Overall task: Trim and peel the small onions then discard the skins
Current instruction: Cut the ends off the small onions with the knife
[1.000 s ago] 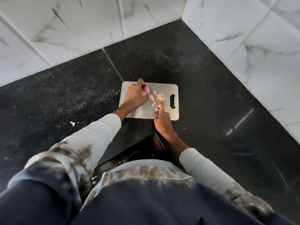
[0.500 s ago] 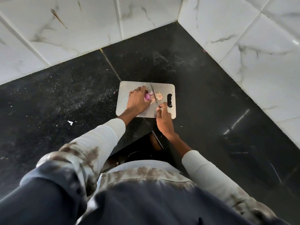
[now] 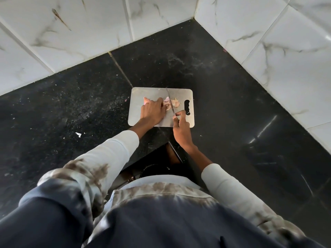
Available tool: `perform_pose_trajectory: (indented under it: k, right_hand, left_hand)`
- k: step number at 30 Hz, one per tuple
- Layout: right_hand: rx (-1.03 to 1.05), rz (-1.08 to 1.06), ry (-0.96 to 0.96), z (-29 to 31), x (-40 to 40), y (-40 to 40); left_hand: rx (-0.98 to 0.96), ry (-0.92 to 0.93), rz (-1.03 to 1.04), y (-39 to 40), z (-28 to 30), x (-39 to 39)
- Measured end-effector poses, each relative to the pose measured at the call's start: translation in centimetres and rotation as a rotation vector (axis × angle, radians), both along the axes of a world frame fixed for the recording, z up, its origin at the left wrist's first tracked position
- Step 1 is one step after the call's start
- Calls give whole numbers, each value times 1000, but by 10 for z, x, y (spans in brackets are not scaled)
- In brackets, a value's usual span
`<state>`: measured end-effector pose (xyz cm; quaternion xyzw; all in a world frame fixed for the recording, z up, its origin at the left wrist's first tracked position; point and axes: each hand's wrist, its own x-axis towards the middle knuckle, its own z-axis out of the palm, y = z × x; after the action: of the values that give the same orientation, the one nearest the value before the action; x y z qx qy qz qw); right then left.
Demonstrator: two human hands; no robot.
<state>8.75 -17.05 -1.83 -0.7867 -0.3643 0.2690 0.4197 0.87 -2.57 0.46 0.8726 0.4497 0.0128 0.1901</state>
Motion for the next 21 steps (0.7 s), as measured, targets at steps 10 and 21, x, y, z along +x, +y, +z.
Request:
perform_pose_trajectory:
  k: [10, 21]
  right_hand:
    - [14, -15, 40, -13, -2, 7]
    - [-7, 20, 57, -22, 3, 14]
  left_hand:
    - [-226, -157, -199, 15, -13, -29]
    - [-75, -254, -199, 10, -14, -27]
